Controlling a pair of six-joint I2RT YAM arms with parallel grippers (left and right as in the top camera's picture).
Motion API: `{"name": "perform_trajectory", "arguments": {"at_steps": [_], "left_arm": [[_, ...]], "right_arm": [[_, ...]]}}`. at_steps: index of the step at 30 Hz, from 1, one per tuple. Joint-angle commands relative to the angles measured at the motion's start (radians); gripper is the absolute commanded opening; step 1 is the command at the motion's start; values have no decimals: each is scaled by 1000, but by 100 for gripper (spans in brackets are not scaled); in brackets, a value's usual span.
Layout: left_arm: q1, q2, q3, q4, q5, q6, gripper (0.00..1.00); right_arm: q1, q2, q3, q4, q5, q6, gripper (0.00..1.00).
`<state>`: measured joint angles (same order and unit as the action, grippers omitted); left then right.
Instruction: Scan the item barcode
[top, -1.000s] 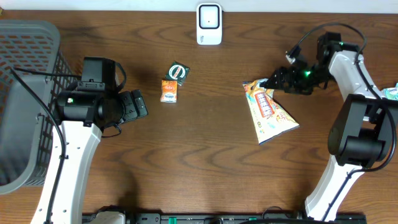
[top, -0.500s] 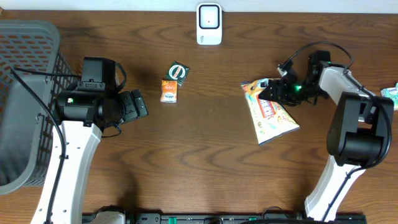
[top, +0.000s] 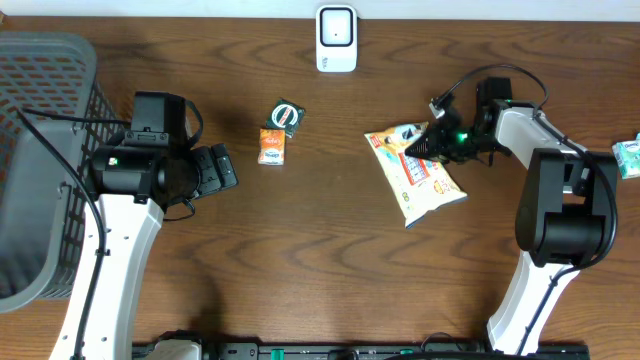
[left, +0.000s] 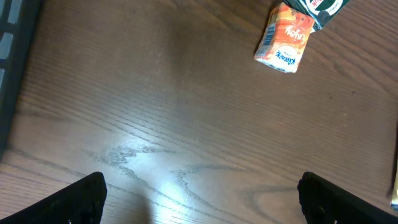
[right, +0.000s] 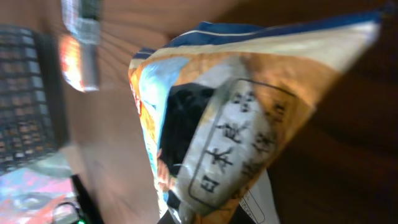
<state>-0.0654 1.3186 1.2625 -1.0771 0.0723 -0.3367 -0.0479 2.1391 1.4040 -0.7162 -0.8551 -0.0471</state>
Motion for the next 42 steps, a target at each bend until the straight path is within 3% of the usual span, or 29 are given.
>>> {"name": "perform_trajectory", "arguments": {"at_steps": [1,3,5,10,17,23,31,42], "left_arm": [[5,0,1,-6,-3,2,98],[5,0,1,-6,-3,2,98],[5,0,1,-6,-3,2,98],[5,0,1,-6,-2,2,98],[5,0,1,-6,-2,2,98],[5,0,1,-6,-3,2,98],[5,0,1,-6,-3,2,97],[5,0,1,-6,-3,2,98]], "right_arm": [[8,12,63,66,-240,41,1],[10,12,79,140,-285,108,1],[14,12,88,332,-288,312,1],[40,12,88,650,-256,576,1],[123,11,88,900,-6,879,1],[204,12,88,969,217,1005,1],[272,12,88,1305,425,1173,1],[342,12,88,1420,824,1180,1]]}}
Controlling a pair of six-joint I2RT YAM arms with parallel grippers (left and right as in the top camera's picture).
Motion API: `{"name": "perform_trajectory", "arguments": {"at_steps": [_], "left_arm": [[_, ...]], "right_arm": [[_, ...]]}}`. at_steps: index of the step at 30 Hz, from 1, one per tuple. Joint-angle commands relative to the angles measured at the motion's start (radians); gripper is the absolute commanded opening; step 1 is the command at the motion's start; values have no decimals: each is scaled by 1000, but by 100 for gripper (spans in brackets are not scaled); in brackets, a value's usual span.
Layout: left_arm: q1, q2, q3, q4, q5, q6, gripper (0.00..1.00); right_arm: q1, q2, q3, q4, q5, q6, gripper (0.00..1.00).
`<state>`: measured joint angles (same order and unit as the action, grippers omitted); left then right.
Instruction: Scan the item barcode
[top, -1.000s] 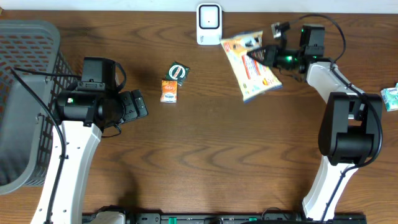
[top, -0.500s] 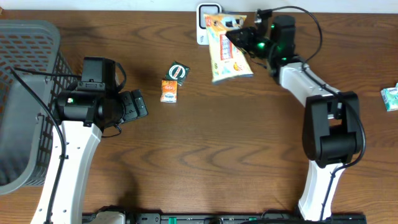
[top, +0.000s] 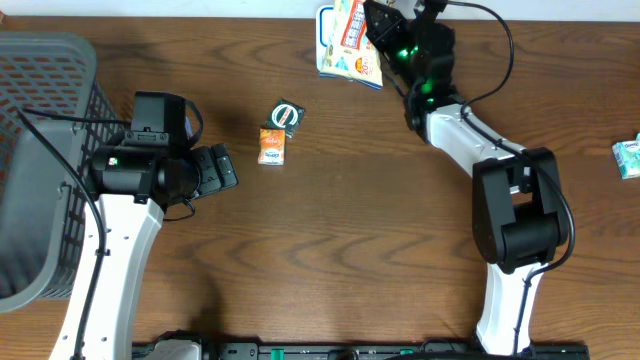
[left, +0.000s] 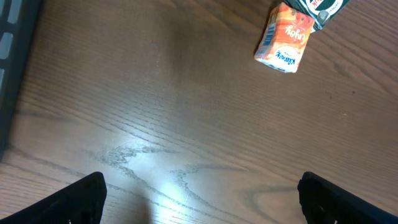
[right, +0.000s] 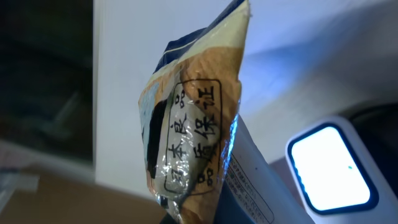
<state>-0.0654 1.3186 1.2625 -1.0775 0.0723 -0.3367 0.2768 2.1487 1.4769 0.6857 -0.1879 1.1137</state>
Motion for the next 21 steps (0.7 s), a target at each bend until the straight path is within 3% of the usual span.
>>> {"name": "perform_trajectory", "arguments": {"at_steps": [1,10,21], "left_arm": [[5,0,1,-5,-3,2,98],[5,0,1,-5,-3,2,98],[5,0,1,-5,-3,2,98]], "right_arm": [[21,2,15,26,175,20,1],[26,17,72,53,238,25,1],[32,253,402,-63,131,22,1]]}}
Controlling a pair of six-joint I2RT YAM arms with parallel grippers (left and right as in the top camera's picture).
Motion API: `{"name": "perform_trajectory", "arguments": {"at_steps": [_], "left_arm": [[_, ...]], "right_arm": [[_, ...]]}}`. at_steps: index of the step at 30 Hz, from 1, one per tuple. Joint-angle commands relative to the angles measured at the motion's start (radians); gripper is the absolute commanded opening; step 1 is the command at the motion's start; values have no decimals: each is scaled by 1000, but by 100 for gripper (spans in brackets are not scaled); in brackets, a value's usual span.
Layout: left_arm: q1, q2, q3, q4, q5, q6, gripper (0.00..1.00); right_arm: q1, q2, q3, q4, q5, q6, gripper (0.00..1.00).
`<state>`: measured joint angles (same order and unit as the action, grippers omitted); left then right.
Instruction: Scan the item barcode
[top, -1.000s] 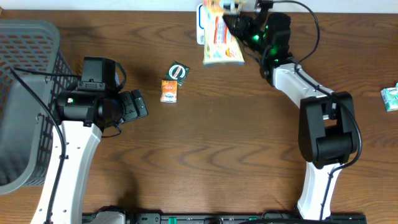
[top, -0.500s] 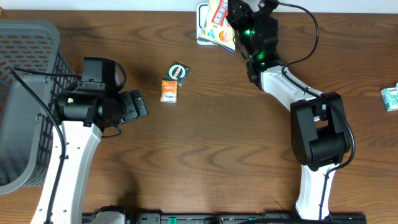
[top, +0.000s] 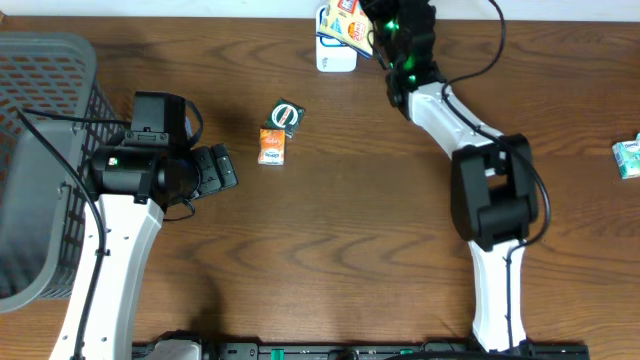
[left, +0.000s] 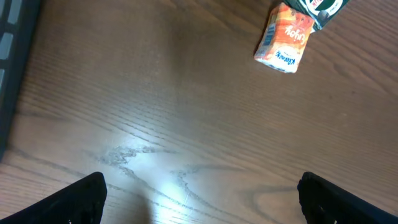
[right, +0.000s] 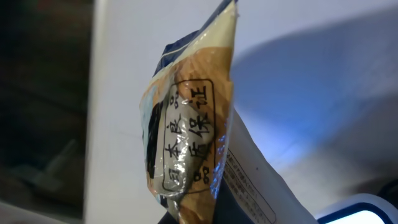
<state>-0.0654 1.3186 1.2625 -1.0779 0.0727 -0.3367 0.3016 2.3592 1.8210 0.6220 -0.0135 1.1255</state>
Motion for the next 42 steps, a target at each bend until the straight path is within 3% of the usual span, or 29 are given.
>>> {"name": "perform_trajectory", "arguments": {"at_steps": [1,7,16,28,34,42], "left_arm": [[5,0,1,-5,-3,2,98],[5,0,1,-5,-3,2,98],[5,0,1,-5,-3,2,98],[5,0,1,-5,-3,2,98],[5,0,1,-5,-3,2,98],[5,0,1,-5,-3,2,98]], "right_arm": [[8,55,68,2,-46,11,1],[8,69,71,-13,-50,-29,1],[5,68,92,14,-108,-383,1],[-59,-19,99,-15,-194,-493,1],[-130,-176,99,-322,-155,-716,1],[-284,-337,99,-870,140,-1106,1]]}}
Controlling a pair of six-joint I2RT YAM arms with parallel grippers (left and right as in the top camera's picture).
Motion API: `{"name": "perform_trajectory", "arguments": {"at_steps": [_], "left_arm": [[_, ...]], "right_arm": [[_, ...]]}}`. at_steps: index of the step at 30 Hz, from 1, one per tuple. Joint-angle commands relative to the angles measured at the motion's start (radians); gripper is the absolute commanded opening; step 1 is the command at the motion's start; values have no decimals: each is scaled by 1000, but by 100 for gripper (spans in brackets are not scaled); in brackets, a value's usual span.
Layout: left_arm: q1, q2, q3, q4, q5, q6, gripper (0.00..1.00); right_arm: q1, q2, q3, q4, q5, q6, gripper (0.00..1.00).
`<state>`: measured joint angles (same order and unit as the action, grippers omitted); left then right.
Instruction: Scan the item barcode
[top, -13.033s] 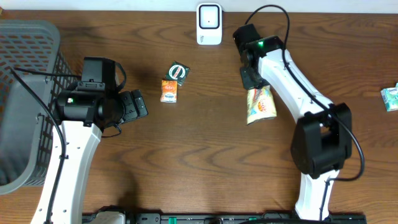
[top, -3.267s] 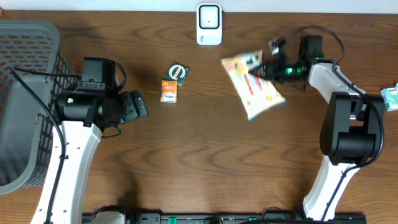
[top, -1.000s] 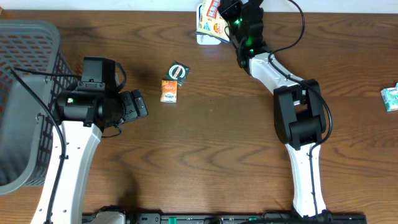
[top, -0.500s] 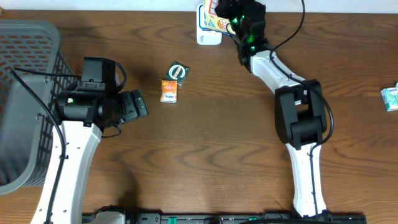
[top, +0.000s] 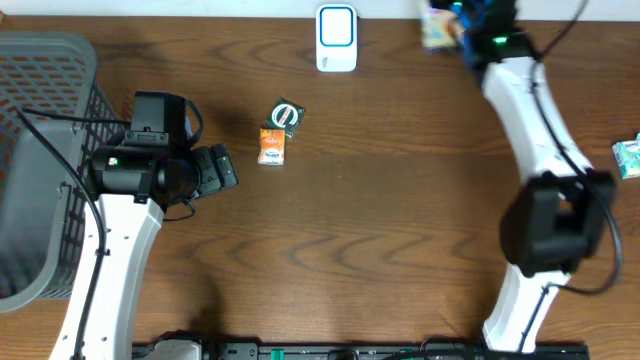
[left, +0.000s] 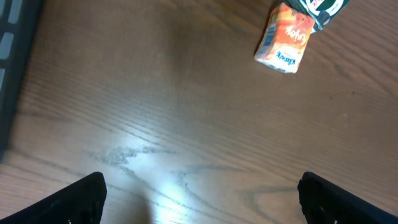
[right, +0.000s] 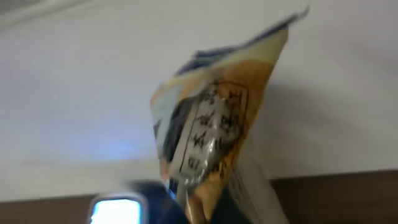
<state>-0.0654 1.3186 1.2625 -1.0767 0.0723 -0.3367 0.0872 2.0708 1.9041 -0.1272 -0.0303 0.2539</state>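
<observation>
The white barcode scanner (top: 336, 38) stands at the table's back edge, and its lit screen (right: 115, 210) shows low left in the right wrist view. My right gripper (top: 468, 24) is shut on the yellow and blue snack bag (right: 217, 130), held up to the right of the scanner. The bag (top: 437, 30) is blurred in the overhead view, and my fingertips are hidden behind it. My left gripper (left: 202, 205) is open over bare wood at the left, with nothing between its fingers (left: 74, 198).
A small orange packet (top: 271, 147) and a green packet (top: 287, 115) lie left of centre. A grey mesh basket (top: 40, 150) stands at the left edge. A teal item (top: 628, 157) lies at the right edge.
My right gripper has moved right with the snack bag, from in front of the scanner to a spot right of it. The left arm has not moved.
My right gripper was shut on the snack bag, which lay on the table at mid right. Then it held the bag up at the scanner, and stayed there a little further left. Now the bag is right of the scanner. The left arm stayed still.
</observation>
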Motion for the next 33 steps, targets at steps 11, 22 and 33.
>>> {"name": "perform_trajectory", "arguments": {"at_steps": [11,22,33], "left_arm": [[5,0,1,-6,-3,2,97],[5,0,1,-6,-2,2,98],[5,0,1,-6,-2,2,98]], "right_arm": [[-347,6,13,-449,229,-311,1],[-509,109,13,-493,194,-262,99],[-499,181,13,-565,-186,-247,87]]}}
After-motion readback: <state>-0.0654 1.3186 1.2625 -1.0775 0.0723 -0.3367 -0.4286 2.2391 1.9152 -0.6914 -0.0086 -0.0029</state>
